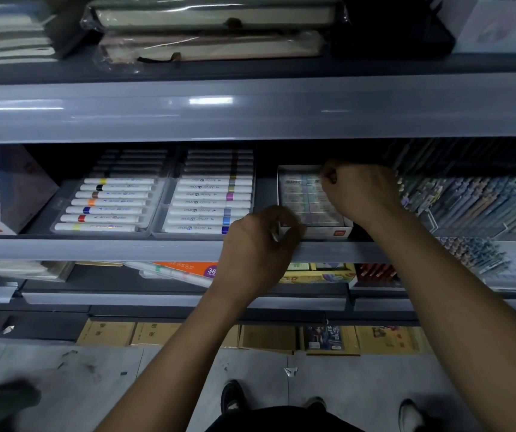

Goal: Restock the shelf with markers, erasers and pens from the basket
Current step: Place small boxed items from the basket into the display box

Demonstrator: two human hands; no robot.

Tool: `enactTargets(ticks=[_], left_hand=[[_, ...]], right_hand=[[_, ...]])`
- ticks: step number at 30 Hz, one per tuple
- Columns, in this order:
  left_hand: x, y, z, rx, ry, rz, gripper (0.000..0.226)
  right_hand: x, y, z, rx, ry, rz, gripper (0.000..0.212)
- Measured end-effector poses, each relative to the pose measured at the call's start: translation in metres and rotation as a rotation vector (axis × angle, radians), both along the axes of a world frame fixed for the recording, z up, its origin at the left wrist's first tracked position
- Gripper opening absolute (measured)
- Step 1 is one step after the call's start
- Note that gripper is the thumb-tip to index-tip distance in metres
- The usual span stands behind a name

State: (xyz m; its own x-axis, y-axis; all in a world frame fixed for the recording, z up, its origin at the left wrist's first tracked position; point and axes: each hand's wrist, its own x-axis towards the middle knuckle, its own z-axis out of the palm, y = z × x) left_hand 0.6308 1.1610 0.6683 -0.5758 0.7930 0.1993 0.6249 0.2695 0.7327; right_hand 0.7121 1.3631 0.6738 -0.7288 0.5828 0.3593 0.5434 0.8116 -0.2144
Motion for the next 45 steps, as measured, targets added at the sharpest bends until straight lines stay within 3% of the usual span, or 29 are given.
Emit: enactTargets(ticks=[2, 4, 8, 10, 12, 18, 21, 24, 31, 38, 45], left_hand=[[0.003, -0.001, 0.003, 0.073, -0.107, 0.024, 0.02], [0.003, -0.001, 0.009, 0.123, -0.355, 0.067, 0.027], [0.002, -0.003, 0.027, 0.272, -1.162, 0.049, 0.029], [0.0, -0.005, 0.032, 0.372, -1.363, 0.009, 0.032], [0.0, -0.005, 0.034, 0.414, -1.444, 0.024, 0.035], [-0.002, 0.001, 0.028, 0.427, -1.423, 0.063, 0.022], [-0.004, -0.001, 0.027, 0.462, -1.49, -0.032, 0.021], [-0.006, -0.002, 0.025, 0.468, -1.487, -0.078, 0.035], [-0.004, -0.003, 0.026, 0.482, -1.505, -0.037, 0.034], [-0.005, -0.002, 0.024, 0.505, -1.438, 0.034, 0.038], [-0.003, 0.001, 0.018, 0.473, -1.296, 0.134, 0.011]], right_hand=[[0.001, -0.001, 0.0, -0.024, 0.008, 0.001, 0.018], [0.001, -0.004, 0.0, -0.034, 0.009, -0.021, 0.02], [0.008, -0.019, 0.006, -0.107, 0.155, 0.024, 0.017], [0.011, -0.028, 0.011, -0.156, 0.207, 0.056, 0.016], [0.013, -0.035, 0.013, -0.18, 0.237, 0.087, 0.015], [0.022, -0.065, 0.019, -0.268, 0.379, 0.27, 0.009], [0.025, -0.075, 0.022, -0.391, 0.369, 0.384, 0.027], [0.028, -0.078, 0.022, -0.428, 0.321, 0.482, 0.04], [0.027, -0.083, 0.019, -0.454, 0.369, 0.461, 0.046], [0.021, -0.087, 0.018, -0.508, 0.417, 0.446, 0.034], [0.021, -0.085, 0.017, -0.581, 0.431, 0.458, 0.03]])
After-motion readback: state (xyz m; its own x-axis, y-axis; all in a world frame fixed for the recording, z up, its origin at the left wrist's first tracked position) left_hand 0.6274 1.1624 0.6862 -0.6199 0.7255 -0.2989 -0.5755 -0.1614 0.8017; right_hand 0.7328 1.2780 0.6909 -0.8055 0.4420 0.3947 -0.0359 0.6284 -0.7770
